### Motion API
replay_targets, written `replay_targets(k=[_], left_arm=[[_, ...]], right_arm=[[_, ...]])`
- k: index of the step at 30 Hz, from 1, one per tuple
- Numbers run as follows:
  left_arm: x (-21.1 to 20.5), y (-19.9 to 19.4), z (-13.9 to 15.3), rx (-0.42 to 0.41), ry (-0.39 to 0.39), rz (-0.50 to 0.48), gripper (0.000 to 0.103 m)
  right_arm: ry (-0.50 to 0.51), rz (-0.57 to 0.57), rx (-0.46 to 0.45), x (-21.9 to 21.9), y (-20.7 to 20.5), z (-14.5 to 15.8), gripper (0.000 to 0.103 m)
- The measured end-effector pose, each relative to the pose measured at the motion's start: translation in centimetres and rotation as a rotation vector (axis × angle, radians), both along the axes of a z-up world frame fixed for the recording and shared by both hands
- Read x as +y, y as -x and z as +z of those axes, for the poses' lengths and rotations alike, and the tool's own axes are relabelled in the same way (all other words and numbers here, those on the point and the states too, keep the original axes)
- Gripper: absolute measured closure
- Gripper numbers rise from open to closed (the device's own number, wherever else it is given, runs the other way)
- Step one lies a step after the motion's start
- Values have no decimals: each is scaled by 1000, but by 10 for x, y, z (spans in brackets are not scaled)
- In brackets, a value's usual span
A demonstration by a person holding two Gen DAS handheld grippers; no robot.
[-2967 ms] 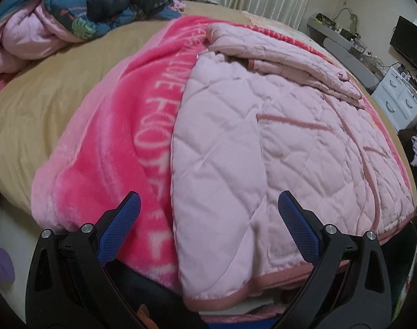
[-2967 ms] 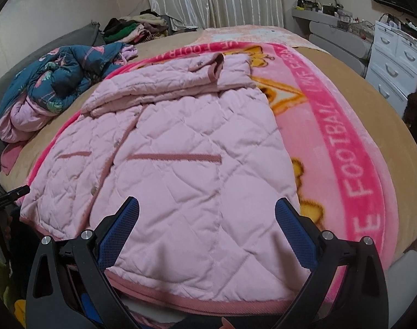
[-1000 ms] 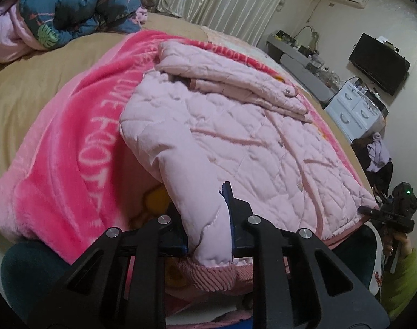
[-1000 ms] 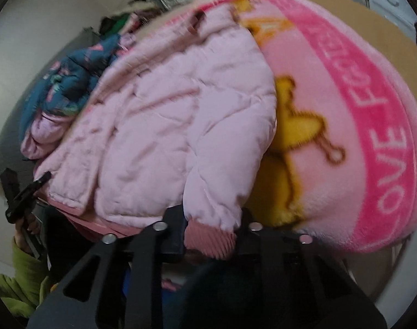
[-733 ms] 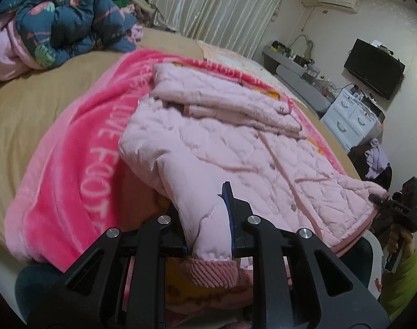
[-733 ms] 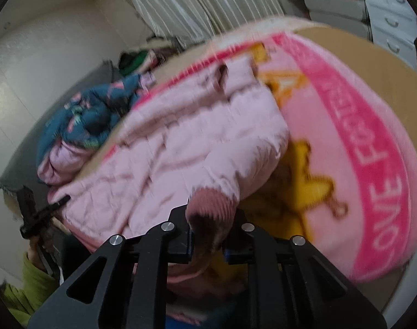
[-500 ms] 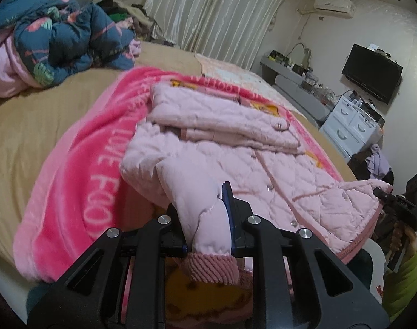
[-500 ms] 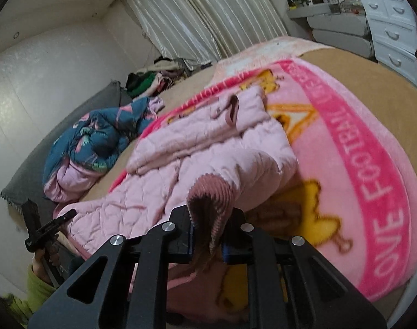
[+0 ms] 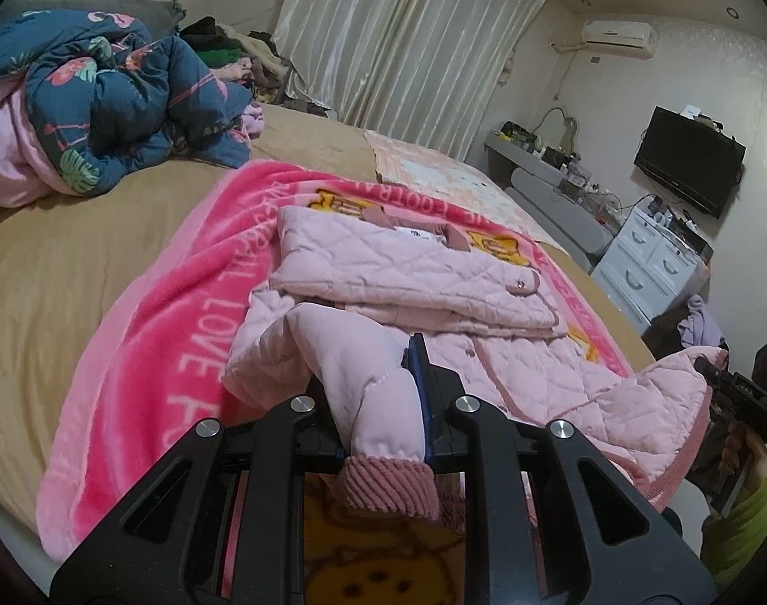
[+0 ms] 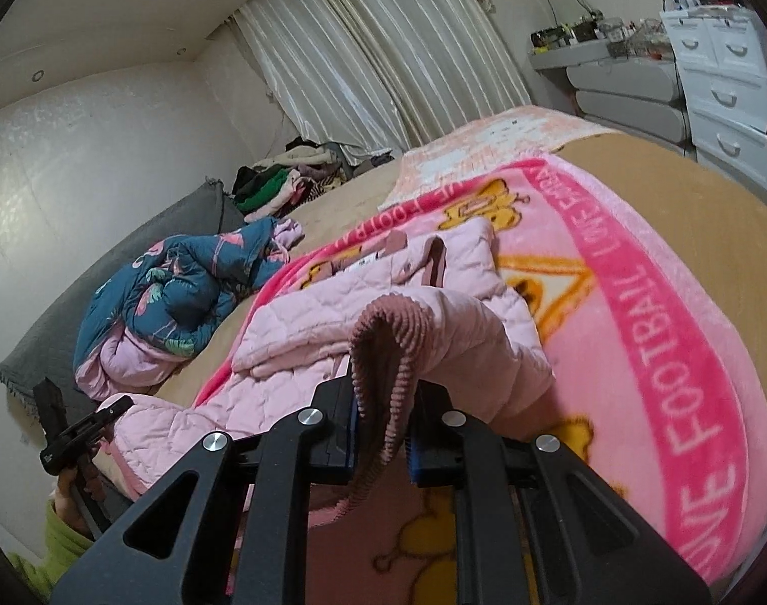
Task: Fold large clothes
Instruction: 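Lift the hem with both tools and fold it toward the collar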
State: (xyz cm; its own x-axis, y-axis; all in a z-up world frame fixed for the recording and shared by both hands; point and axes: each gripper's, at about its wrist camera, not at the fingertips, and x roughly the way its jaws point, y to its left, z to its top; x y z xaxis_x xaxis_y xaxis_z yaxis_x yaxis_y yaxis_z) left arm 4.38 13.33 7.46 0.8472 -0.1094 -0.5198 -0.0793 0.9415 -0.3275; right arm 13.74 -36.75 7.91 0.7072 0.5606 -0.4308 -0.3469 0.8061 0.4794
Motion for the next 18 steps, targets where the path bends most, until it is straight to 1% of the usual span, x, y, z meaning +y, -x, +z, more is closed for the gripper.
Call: replay_targets(k=[4,11,18], left_arm=[[0,-12,8,-7,-22,12,91],[5,-30,20,-25,-32,22,91],[11,-49,30,-51,-49,46,91]], right_arm=[[0,-15,-22,3,-7,7,90],[6,-37,-79,13,-25,25,90],[-18,-78,-121,17,-43,33,90]])
